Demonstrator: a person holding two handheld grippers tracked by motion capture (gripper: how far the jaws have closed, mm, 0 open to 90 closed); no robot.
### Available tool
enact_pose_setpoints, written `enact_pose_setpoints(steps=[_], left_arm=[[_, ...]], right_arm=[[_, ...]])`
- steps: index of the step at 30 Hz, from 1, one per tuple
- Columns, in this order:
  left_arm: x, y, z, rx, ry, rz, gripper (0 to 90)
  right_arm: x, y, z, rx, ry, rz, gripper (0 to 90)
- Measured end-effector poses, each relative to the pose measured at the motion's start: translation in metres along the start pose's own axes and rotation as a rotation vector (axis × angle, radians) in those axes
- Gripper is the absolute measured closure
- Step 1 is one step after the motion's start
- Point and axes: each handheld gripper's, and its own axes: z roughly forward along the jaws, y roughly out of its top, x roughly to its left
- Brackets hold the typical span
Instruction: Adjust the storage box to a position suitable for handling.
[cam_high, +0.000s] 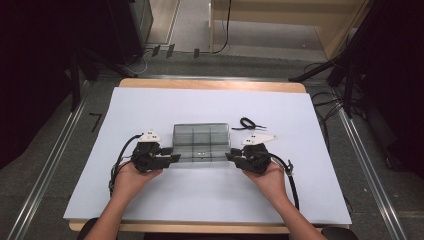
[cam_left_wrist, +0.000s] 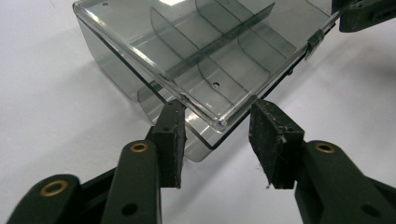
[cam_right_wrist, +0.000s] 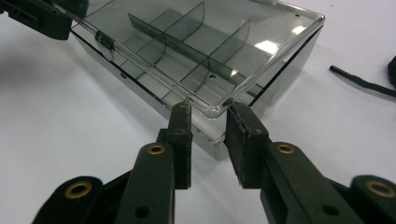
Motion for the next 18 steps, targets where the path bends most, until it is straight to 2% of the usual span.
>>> enact_pose_setpoints(steps=[3,11,14,18], left_arm=[[0.001,0.003,0.0,-0.011,-0.011,-0.018,53.8],[0.003,0.008,0.002,-0.021,0.012,-0.037,45.9],[0.004,0.009,0.003,-0.015,0.027,-0.036,43.6],[0.005,0.013,0.003,-0.014,0.027,-0.036,40.7]], right_arm=[[0.0,0.004,0.0,0.002,-0.003,-0.008,70.9],[-0.001,0.012,-0.001,-0.005,0.002,-0.007,68.5],[-0.001,0.014,-0.001,-0.008,0.006,-0.006,66.1],[0.0,0.016,-0.001,-0.006,0.0,0.005,64.0]])
